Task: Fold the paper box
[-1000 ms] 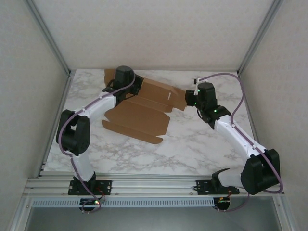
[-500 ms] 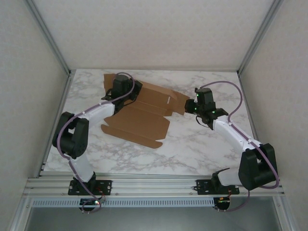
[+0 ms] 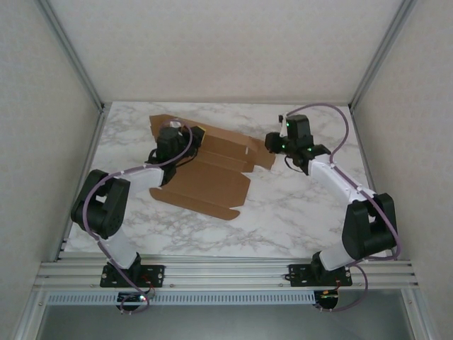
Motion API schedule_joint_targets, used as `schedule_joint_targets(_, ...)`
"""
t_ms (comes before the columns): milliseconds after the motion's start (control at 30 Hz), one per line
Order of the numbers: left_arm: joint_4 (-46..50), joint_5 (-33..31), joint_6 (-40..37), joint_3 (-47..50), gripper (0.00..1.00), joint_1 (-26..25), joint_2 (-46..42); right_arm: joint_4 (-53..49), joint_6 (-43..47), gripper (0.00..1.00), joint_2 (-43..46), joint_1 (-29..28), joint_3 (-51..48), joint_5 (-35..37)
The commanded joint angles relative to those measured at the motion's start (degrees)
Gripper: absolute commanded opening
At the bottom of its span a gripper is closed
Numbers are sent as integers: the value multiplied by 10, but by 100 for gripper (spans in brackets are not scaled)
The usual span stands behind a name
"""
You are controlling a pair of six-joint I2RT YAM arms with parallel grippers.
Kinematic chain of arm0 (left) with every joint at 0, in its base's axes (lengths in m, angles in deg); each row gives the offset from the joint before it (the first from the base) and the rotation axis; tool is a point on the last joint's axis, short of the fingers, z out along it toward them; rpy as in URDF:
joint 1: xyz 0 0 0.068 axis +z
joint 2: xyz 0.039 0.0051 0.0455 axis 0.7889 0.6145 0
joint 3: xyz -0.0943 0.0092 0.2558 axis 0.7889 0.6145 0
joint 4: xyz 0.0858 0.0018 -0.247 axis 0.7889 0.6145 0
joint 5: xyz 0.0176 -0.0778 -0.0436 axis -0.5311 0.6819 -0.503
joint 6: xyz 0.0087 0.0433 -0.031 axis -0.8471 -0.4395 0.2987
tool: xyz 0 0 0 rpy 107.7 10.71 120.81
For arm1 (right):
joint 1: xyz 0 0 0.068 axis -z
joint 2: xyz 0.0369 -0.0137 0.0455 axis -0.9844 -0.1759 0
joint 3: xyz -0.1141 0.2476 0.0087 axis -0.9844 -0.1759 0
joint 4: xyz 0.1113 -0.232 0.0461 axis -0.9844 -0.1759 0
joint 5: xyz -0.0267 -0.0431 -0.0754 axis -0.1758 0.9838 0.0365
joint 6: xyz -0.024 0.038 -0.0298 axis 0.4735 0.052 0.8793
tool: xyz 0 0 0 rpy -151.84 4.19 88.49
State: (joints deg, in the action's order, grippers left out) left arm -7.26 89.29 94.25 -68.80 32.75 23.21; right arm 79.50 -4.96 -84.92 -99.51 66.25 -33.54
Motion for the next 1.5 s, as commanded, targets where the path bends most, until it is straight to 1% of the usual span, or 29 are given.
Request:
schedule_joint_targets(0, -87, -13, 7, 25, 0, 4, -20, 25, 33, 25, -20, 6, 43, -40)
schedule_joint_targets(100, -130, -43, 6, 54, 0, 4, -27, 18, 26, 25, -32, 7, 71, -69)
schedule_joint_targets(167, -139, -53, 1, 62, 0, 4, -27, 16, 9, 27, -26, 5, 77, -96)
schedule_joint_targets(300, -150, -33, -4, 66, 0, 4, -13, 0, -3, 27, 17, -16, 62, -101)
schedule_joint_targets(367, -168, -17, 2, 79, 0, 3, -4, -17, -2, 25, 43, -35, 48, -98)
schedule_joint_targets(500, -215, -21, 32, 124, 0, 4, -4, -60, 8, 21, 87, -100, 12, -65)
schedule_joint_targets(567, -207, -25, 30, 130, 0, 3, -10, -77, 6, 15, 102, -144, -12, -25)
schedule_joint_targets(667, -183, -27, 25, 127, 0, 4, -16, -82, -7, 5, 110, -200, -55, 7)
schedule_joint_targets(700, -180, -26, 24, 125, 0, 4, -18, -87, -4, 2, 106, -225, -66, 22)
schedule_joint_targets(733, -175, -25, 24, 124, 0, 3, -18, -89, 0, 0, 100, -255, -79, 47)
schedule_joint_targets(767, -171, -26, 24, 122, 0, 4, -19, -89, 0, 0, 91, -272, -88, 56)
schedule_joint_targets(867, -153, -29, 24, 117, 0, 4, -21, -83, -20, 0, 37, -305, -107, 65)
schedule_joint_targets(1033, -135, -36, 25, 116, 0, 3, -27, -77, -27, 0, -91, -363, -97, 89)
schedule_joint_targets(1133, -84, -48, 20, 106, 0, 3, -37, -63, -42, 0, -148, -368, -97, 93)
schedule_joint_targets(1200, -68, -56, 17, 105, 0, 2, -46, -62, -49, 0, -169, -368, -99, 115)
schedule_joint_targets(1333, -50, -63, 13, 108, 0, 2, -57, -78, -59, 0, -186, -361, -91, 158)
schedule_joint_targets(1467, -42, -67, 14, 110, 0, 2, -63, -89, -71, 0, -186, -335, -94, 179)
